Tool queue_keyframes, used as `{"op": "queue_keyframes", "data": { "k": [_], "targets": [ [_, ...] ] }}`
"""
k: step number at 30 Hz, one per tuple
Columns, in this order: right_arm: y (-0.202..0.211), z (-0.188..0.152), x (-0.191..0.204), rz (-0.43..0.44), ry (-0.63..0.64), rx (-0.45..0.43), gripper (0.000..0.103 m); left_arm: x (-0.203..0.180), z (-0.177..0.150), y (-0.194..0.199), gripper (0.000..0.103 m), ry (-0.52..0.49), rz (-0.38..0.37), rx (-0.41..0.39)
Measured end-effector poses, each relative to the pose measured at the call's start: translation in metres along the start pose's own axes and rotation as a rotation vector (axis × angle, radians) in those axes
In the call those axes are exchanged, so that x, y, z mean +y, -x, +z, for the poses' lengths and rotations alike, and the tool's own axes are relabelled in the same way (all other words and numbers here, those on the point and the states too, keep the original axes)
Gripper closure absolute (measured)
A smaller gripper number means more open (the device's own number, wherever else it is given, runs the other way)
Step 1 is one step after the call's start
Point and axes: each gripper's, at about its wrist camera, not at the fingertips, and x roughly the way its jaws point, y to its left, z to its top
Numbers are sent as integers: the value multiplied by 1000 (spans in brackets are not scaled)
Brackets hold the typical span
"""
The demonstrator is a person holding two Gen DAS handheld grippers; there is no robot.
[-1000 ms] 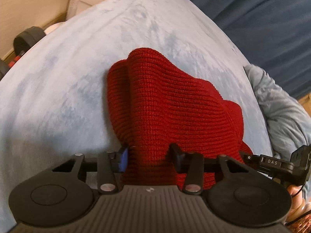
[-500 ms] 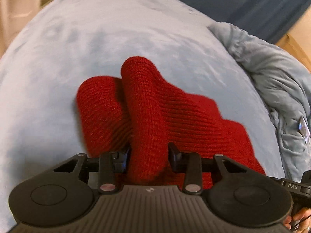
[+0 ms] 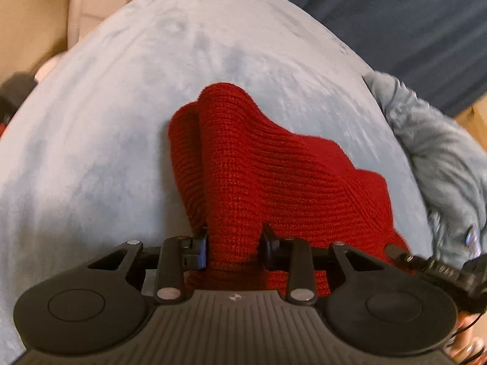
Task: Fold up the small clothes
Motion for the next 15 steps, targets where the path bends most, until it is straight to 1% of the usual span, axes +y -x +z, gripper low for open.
{"op": "queue_keyframes", "data": {
  "k": [1,2,3,4,5,7,8,9,11,12,15],
  "targets": [
    [-5,-2,-1,-25,4,5,74,0,3,-2,63,-6,-4,0],
    [-10,-6,-3,-58,2,11,65,-1,6,-4,62,-13,-5,1],
    [-10,-10,-5,-83,-5,3,60,-2,9,-6,55,-19,5,1],
    [-9,-15,-6,-105,-17,-11,45,-3,11,-6,49,-24,21,-5],
    [-7,-18,-9,-123,-44,-17,35,-3,13,-5,44,-31,38,-14],
    [-1,-26,-19,-113,-119,-21,33,-4,14,0,19,-53,101,-49],
    [4,-31,-22,-108,-156,-26,30,-3,14,4,16,-52,133,-60],
    [8,-35,-25,-99,-190,-30,29,-2,12,10,15,-49,123,-62],
    [16,-41,-34,-75,-239,-23,24,3,4,20,14,-28,59,-11],
    [18,-44,-39,-55,-266,-17,24,6,-5,25,11,-8,27,10],
    [24,-49,-48,-14,-343,-4,24,10,-40,29,10,17,-9,92]
  ]
}}
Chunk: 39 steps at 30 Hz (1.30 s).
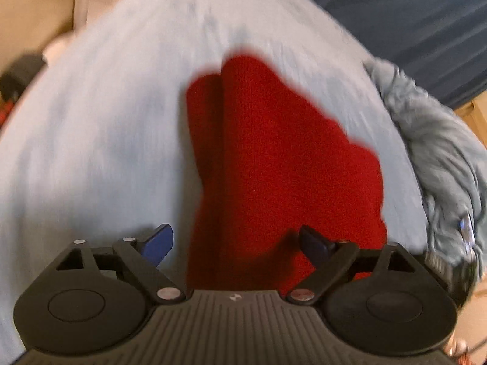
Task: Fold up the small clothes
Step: 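Pull both grippers back from the folded cardigan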
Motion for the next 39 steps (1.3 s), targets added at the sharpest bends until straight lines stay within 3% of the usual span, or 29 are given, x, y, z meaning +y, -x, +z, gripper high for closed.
{"op": "queue_keyframes", "data": {
  "k": [1,2,4,5,6,7,10,12,14,16,18,21,22,24,28,31,39],
  "targets": [
    [-1,-1,-1,9,-10,14,24,3,-10,-3,10,26,-18,24],
    [-2,-2,1,11,-3,34,38,6,-18,-6,10,67,-40,38],
    [-3,-7,8,6,9,50,64,7,-22,-5,31,88,-50,10],
    [1,-12,15,-15,19,31,68,4,-18,-1,37,73,-38,-4],
    [5,-16,22,-30,27,20,69,2,-11,3,50,52,-29,-14],
    [9,-21,28,-38,35,15,71,3,-4,8,54,35,-18,-21],
    [13,-38,35,-32,14,31,72,10,14,19,56,-13,47,-52],
    [14,-47,34,-52,19,-10,67,8,18,20,53,-30,69,-46],
    [16,-46,31,-92,21,-50,45,-3,9,28,42,-66,98,-69],
    [28,-45,40,-186,105,-87,34,-26,-9,45,11,-175,163,-126],
    [47,-54,63,-255,266,-133,34,-46,-34,65,0,-256,230,-181],
    [89,-87,105,-305,570,-177,25,-80,-75,88,0,-321,313,-225],
    [103,-102,115,-305,633,-188,19,-88,-89,95,0,-309,343,-233],
    [134,-136,129,-298,713,-210,15,-102,-118,113,0,-262,384,-254],
    [178,-194,133,-272,744,-214,14,-124,-170,149,0,-208,416,-275],
    [193,-221,130,-289,753,-222,14,-136,-201,172,0,-223,395,-292],
    [217,-253,139,-305,830,-285,14,-153,-242,196,0,-297,406,-341]
  ]
}}
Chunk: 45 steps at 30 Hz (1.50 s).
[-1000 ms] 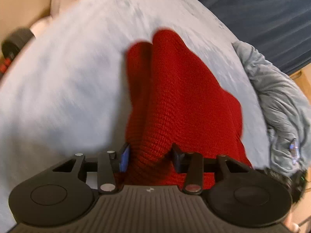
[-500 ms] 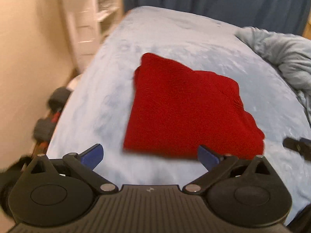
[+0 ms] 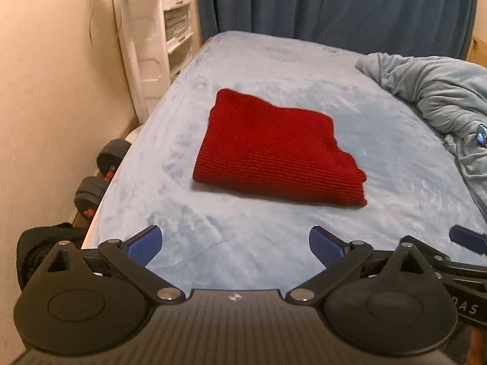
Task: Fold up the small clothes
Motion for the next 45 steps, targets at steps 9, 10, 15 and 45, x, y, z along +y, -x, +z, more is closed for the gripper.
{"op": "queue_keyframes", "data": {
  "k": [9,10,15,45],
  "targets": [
    [15,-2,10,3,36,-25,14,-2,-5,17,0,-25,17,-35],
    [15,-2,9,5,37,-25,14,-3,-6,18,0,-27,14,-35],
    [16,-3,12,6,53,-24,14,-6,-9,20,0,-42,16,-37],
    [10,-5,15,-1,52,5,14,-3,-13,15,0,-57,43,-19]
  ]
}}
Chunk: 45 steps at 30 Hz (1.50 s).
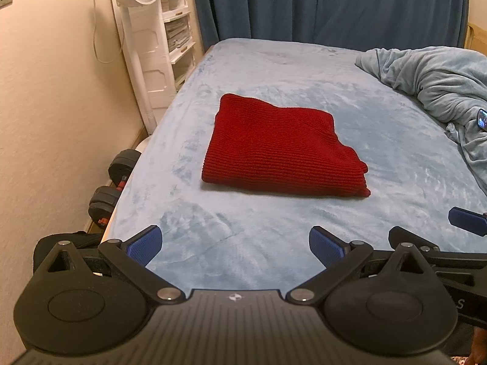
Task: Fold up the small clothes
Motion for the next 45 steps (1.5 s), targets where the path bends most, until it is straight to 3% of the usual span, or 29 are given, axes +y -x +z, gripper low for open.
{"op": "queue_keyframes", "data": {
  "k": [34,45],
  "targets": [
    [-2,-1,0,-1,7,-5,14,1,-2,-1,0,-10,11,4],
    [-8,-4,-7,28,-5,12,14,-5,-1,-7,0,-40,45,8]
  ]
}}
